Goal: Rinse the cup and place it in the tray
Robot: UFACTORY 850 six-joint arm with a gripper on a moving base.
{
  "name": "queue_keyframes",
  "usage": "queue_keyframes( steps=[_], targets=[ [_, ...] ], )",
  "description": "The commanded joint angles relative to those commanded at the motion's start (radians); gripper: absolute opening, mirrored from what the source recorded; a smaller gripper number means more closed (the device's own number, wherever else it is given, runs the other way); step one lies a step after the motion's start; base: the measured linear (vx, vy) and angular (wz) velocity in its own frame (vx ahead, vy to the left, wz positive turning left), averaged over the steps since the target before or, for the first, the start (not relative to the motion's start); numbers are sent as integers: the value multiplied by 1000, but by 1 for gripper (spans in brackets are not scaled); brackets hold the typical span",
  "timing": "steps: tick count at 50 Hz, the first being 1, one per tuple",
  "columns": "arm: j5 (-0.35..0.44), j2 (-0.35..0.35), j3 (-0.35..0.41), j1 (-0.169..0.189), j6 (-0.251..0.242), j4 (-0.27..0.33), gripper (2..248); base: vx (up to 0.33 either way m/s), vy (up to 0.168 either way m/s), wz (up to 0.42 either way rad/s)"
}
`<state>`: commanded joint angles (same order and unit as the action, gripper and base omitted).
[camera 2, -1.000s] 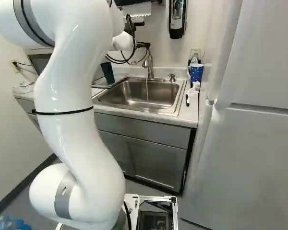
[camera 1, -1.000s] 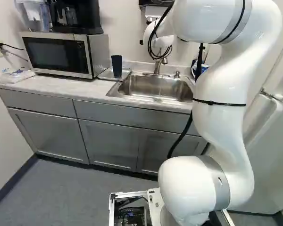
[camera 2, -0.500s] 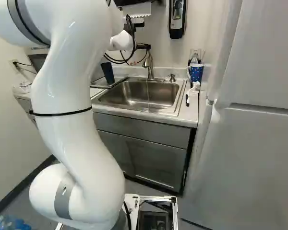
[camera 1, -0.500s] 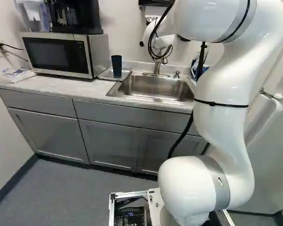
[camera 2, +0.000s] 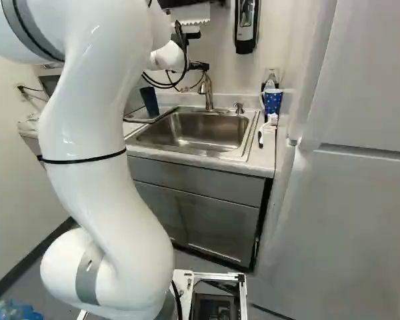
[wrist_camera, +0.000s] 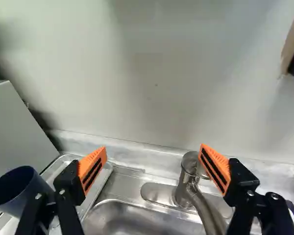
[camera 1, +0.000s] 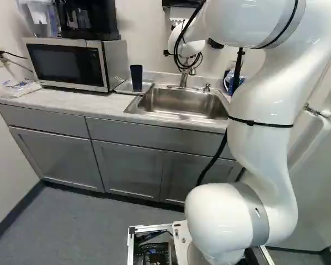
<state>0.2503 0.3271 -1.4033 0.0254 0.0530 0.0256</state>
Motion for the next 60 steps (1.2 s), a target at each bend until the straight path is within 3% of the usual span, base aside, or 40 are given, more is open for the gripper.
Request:
queue_keyframes(
  steps=[35, 60],
  targets=[
    [21, -20, -27, 3, 0, 0, 247, 0, 0, 0],
    [4, -92, 49, 55, 0, 0, 247, 0, 0, 0]
  ],
)
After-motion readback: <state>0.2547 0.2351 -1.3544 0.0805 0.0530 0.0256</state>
